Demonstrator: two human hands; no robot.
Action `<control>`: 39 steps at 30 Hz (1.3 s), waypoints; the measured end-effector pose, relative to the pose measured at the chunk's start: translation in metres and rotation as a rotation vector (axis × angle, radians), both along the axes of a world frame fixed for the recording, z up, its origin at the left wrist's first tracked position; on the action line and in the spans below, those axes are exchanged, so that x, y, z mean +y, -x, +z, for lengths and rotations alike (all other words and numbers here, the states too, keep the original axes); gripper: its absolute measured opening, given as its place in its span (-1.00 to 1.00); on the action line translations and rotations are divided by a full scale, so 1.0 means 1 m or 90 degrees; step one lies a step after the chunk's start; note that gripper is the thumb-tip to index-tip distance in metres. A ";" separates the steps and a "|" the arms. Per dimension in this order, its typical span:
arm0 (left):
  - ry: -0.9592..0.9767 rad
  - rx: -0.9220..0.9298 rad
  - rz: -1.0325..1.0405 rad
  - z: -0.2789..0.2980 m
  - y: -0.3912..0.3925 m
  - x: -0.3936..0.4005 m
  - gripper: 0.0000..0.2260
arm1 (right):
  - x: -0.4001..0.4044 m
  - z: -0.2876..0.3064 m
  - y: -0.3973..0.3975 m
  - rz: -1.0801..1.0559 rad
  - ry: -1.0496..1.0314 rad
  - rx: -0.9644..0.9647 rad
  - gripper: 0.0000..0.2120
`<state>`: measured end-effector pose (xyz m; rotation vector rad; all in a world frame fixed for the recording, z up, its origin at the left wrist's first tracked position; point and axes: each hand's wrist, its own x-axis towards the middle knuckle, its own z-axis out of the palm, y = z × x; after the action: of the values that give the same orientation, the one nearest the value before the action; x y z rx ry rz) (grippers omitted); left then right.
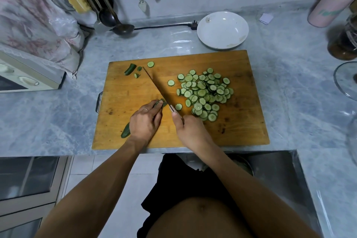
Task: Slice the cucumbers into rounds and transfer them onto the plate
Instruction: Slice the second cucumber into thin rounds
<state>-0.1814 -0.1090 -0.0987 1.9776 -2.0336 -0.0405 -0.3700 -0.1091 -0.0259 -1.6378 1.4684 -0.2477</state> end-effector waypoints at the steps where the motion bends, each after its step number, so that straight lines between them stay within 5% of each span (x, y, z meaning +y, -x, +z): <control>1: 0.003 0.001 -0.002 0.000 0.000 0.000 -0.68 | -0.002 0.001 0.002 -0.010 0.005 -0.001 -0.46; 15: 0.032 0.032 -0.018 0.002 -0.004 -0.001 -0.69 | 0.005 0.018 0.019 0.073 0.030 -0.009 -0.48; 39: 0.045 0.014 -0.004 -0.003 -0.002 0.002 -0.73 | 0.000 -0.003 -0.009 0.026 0.004 0.009 -0.47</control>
<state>-0.1799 -0.1071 -0.1019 1.9199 -2.0005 0.0076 -0.3614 -0.1092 -0.0289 -1.6756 1.4446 -0.2175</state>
